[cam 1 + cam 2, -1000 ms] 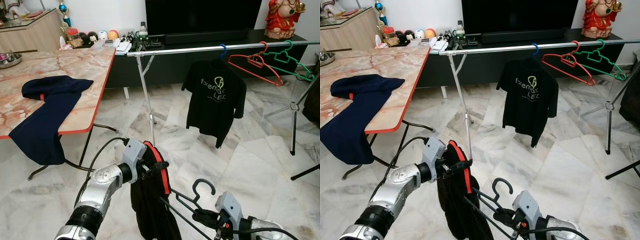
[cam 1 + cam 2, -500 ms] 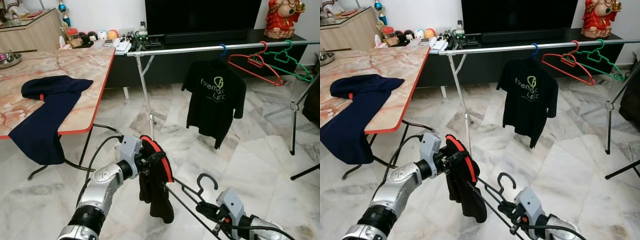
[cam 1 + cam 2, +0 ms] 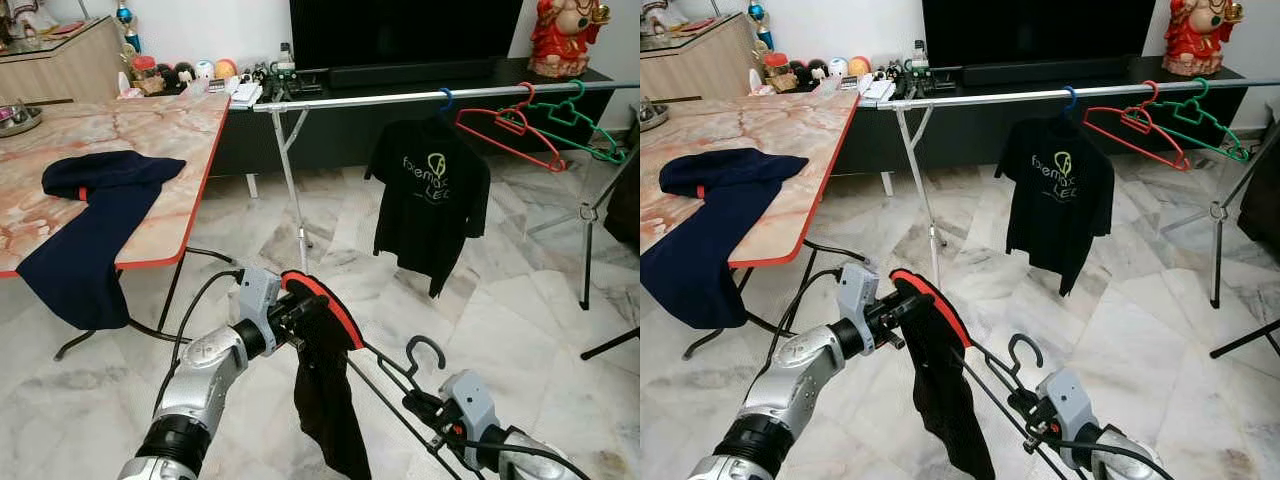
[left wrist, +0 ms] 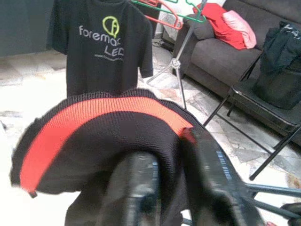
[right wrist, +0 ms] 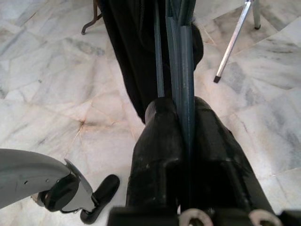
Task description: Hang hanger
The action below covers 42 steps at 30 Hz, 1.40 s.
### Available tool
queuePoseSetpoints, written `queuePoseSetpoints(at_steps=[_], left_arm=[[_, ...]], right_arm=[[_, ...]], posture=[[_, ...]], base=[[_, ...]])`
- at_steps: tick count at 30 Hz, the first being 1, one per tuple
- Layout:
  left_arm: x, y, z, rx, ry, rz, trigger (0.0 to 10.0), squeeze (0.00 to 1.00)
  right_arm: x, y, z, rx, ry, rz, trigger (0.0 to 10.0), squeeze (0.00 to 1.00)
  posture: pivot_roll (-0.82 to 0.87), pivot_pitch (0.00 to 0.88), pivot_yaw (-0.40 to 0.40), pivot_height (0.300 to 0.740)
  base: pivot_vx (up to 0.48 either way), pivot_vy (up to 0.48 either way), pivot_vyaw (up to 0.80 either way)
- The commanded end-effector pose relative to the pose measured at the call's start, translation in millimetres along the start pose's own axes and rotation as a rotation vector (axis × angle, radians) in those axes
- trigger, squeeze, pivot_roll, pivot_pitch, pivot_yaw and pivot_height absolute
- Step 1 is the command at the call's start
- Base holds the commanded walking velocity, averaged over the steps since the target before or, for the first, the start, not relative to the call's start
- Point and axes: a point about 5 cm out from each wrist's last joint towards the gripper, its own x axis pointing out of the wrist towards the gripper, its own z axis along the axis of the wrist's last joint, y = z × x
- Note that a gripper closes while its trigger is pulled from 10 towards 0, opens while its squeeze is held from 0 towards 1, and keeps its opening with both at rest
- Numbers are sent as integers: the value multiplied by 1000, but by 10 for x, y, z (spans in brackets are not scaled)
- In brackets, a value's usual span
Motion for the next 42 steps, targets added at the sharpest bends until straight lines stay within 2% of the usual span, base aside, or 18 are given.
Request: queuePoseSetpoints(at_steps=[1,7,15,19,21,24,28,29,30,31,32,33,35,38,39,40,42], left_arm=[[-64,61,16,13,-5,32,0,0],[-61,61,-33,8,6,79,0,0],[-56,112,-18,-55,-47,194,0,0],[-107,159,-54,9,2,199,0,0],[-148,182,-106,105,66,189,0,0],[-167,195,-131,136,90,190,0,0],[-206,254,-155,157,109,236,0,0],[-214,311,-116,153,85,294,0,0],[-214,311,-116,153,85,294,0,0],[-212,327,-95,145,69,312,0,0],[-193,305,-62,131,44,292,0,0],[-141,194,-12,119,10,187,0,0],[-110,96,14,110,-8,97,0,0],[-85,-24,31,107,-9,-7,0,0],[-85,-61,-8,141,30,-45,0,0],[-85,-61,-8,141,30,-45,0,0],[-106,-14,-102,206,95,-5,0,0]], right_arm=[[1,-41,53,8,-38,-36,0,0],[-13,-82,96,21,-76,-83,0,0],[-31,-109,141,28,-115,-125,0,0],[-73,-120,184,19,-125,-114,0,0],[-125,-124,206,3,-113,-73,0,0],[-151,-124,216,-10,-106,-50,0,0],[-234,-147,195,-17,-43,4,0,0],[-320,-121,72,-52,76,88,0,0],[-320,-121,72,-52,76,88,0,0],[-355,-106,15,-73,125,122,0,0],[-385,-104,-62,-99,189,145,0,0],[-417,-98,-166,-139,280,180,0,0],[-425,-82,-213,-146,325,212,0,0],[-422,-67,-236,-157,360,253,0,0],[-396,-117,-189,-165,345,221,0,0],[-396,-117,-189,-165,345,221,0,0],[-345,-221,-80,-164,284,129,0,0]], posture=[[-46,69,50,740],[-47,66,50,740],[-51,62,50,740],[-49,59,52,740],[-50,58,53,740],[-55,56,56,740],[-60,47,55,740],[-60,44,54,740],[-60,44,54,740],[-60,44,54,740],[-61,44,53,740],[-60,48,51,740],[-59,51,52,740],[-50,57,49,740],[-46,60,46,740],[-46,60,46,740],[-49,63,47,740]], base=[[0,0,0],[0,0,0],[0,0,0],[0,0,0],[0,0,0],[0,0,0],[0,0,0],[0,0,0],[0,0,0],[0,0,0],[0,0,0],[0,0,0],[0,0,0],[0,0,0],[0,0,0],[0,0,0],[0,0,0]])
